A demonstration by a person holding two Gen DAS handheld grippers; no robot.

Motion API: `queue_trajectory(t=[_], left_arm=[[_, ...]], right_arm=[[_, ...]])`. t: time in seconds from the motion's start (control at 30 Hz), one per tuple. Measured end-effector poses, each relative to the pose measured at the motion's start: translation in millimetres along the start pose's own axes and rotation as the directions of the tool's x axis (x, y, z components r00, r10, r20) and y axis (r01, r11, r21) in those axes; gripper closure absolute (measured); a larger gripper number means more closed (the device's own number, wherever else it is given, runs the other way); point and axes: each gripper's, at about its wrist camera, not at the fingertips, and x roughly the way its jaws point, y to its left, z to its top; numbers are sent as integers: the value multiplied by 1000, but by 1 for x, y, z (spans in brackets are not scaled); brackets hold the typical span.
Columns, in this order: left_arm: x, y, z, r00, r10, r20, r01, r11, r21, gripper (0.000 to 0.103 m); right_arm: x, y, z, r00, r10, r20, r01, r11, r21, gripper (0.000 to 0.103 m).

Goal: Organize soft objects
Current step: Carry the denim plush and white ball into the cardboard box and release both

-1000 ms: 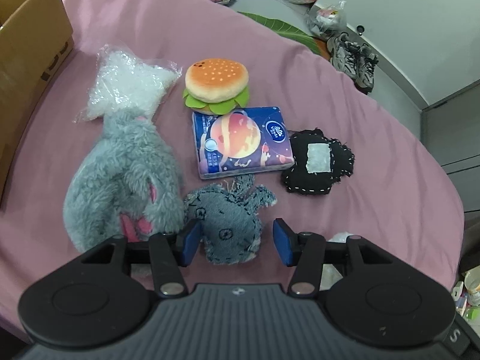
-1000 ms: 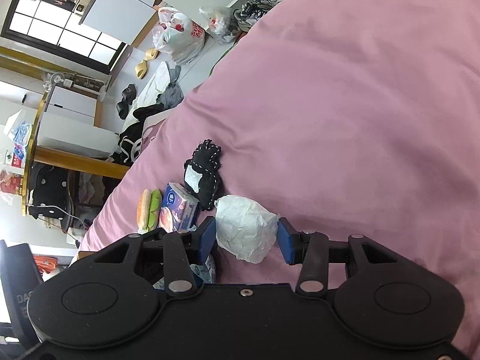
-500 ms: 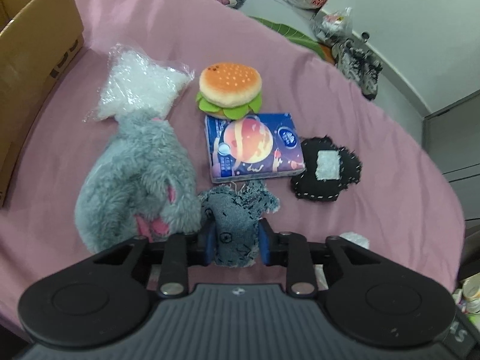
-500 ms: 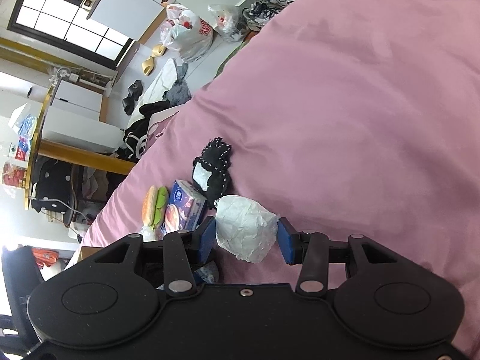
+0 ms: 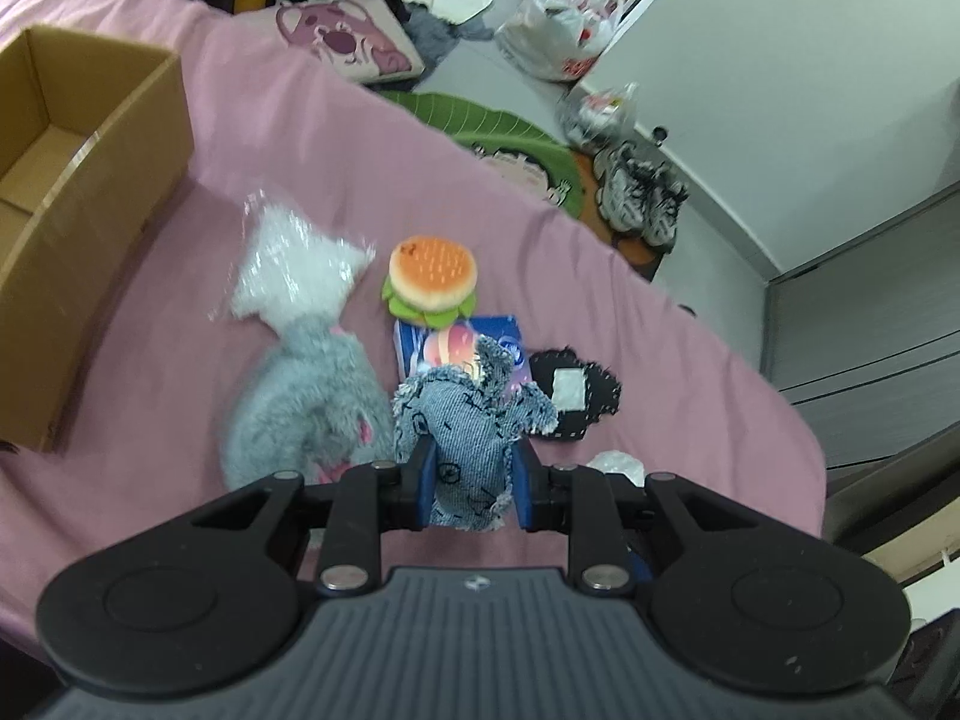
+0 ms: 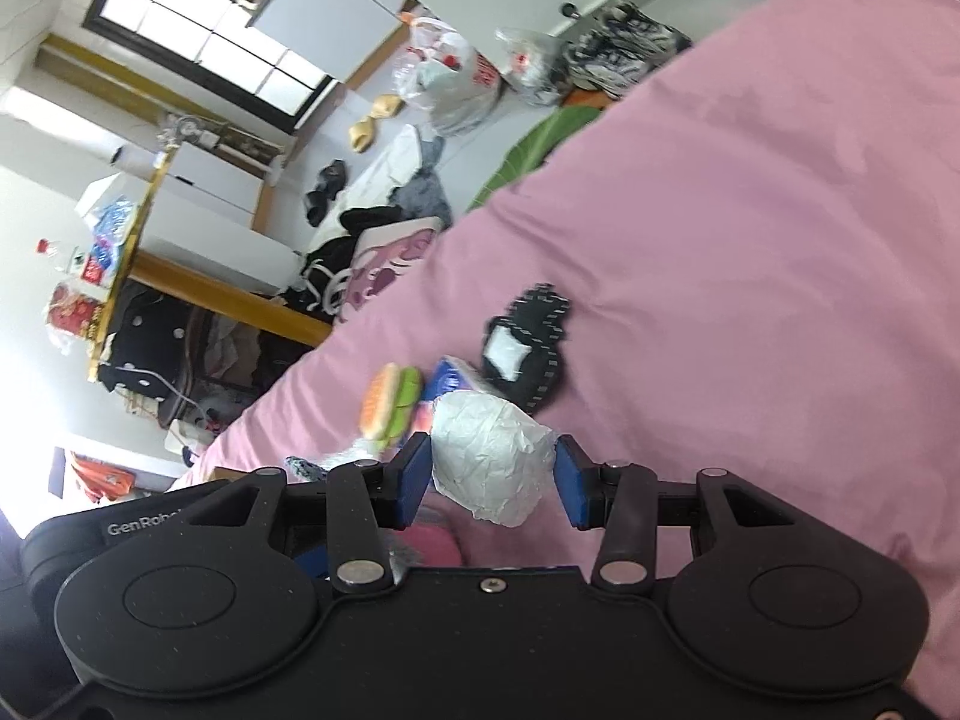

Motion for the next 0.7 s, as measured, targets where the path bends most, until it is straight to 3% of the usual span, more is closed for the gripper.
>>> queue_trajectory(t=[0.3, 0.7], left_arm=[[-40, 22, 15, 997, -28, 65, 27, 1000, 10, 79], [-84, 70, 41, 989, -13, 147, 6, 999, 48, 78]], right_arm=[[-3, 41, 2, 993, 118, 16, -116, 990, -80, 60], [10, 92, -8, 987, 157, 21, -149, 968, -199, 60]])
